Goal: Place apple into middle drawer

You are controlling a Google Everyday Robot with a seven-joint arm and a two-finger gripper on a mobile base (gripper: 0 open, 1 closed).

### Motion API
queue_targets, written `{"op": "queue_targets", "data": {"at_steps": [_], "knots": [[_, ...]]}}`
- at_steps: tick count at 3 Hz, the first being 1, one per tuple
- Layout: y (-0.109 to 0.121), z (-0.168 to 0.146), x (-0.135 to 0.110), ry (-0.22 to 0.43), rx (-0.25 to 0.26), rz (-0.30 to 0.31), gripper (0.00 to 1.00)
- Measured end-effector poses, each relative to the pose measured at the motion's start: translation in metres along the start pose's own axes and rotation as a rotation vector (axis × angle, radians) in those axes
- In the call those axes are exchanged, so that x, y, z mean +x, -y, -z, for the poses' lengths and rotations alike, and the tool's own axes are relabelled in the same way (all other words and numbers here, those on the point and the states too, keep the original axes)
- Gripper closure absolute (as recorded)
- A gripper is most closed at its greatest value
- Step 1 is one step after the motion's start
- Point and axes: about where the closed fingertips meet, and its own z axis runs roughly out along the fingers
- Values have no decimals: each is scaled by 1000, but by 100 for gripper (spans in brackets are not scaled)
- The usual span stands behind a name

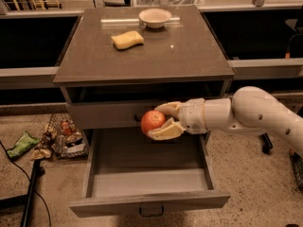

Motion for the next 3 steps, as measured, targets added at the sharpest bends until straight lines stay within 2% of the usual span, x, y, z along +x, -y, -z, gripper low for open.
{"op": "queue_targets", "data": {"at_steps": [1,3], "knots": [[-12,-17,10,32,-11,-37,100],[-53,-118,47,145,-45,-113,100]]}}
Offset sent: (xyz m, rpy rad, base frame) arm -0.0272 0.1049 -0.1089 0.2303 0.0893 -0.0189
